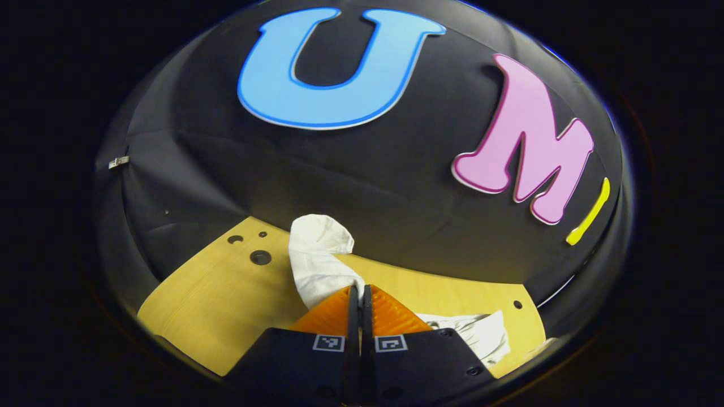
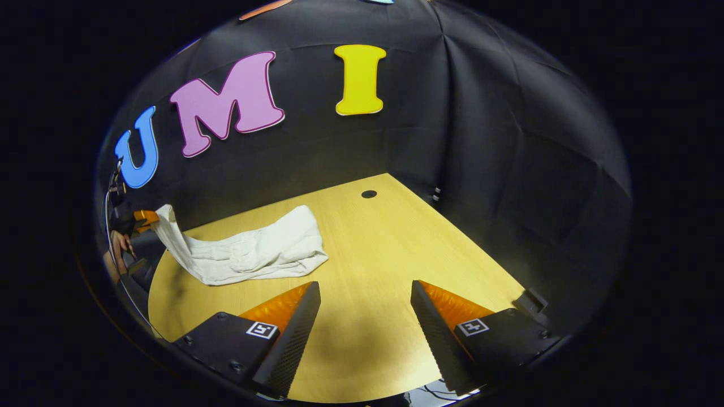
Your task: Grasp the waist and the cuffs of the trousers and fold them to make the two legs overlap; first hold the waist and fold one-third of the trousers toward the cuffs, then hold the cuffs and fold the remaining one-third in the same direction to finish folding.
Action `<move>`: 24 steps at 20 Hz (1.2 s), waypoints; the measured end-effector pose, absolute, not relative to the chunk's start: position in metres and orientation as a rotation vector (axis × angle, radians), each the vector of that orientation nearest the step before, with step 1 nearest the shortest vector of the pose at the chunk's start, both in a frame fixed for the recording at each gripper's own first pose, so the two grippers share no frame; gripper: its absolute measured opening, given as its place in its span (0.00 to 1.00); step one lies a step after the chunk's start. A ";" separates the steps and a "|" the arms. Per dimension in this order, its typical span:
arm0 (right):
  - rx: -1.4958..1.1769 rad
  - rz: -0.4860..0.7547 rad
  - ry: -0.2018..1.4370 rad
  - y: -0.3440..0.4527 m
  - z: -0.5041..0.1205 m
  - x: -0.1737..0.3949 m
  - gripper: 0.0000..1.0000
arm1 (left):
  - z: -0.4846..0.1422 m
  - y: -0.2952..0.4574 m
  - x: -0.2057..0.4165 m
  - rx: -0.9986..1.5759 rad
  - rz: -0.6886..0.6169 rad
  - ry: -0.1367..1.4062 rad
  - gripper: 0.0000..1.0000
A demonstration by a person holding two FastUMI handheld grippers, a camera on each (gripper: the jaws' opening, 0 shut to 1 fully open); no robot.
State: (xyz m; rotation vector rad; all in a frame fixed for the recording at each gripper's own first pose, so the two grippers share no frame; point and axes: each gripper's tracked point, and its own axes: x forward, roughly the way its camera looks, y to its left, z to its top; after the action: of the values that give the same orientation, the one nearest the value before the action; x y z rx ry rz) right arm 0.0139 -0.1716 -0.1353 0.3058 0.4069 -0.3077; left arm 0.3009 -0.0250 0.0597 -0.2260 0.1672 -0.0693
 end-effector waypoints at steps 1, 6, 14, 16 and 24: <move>0.310 -0.306 0.408 -0.177 -0.136 0.017 0.99 | 0.071 -0.045 0.300 -0.227 -0.090 0.151 0.05; 0.345 -0.291 0.418 -0.207 -0.147 0.031 0.99 | 0.101 -0.143 0.290 -0.204 -0.200 0.111 0.05; 0.377 -0.184 0.461 -0.230 -0.170 0.059 0.99 | 0.069 -0.281 0.282 -0.157 -0.312 0.158 0.05; 0.368 -0.158 0.471 -0.237 -0.173 0.063 0.99 | 0.061 -0.310 0.279 -0.154 -0.335 0.173 0.05; 0.362 -0.094 0.468 -0.254 -0.176 0.067 0.99 | 0.002 -0.394 0.248 -0.094 -0.419 0.287 0.05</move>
State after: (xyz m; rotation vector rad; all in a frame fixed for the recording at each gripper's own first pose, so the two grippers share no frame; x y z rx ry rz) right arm 0.0669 -0.2540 -0.1761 0.3622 0.4681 -0.0941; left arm 0.2475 -0.3942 0.0024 -0.0940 0.2868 -0.4190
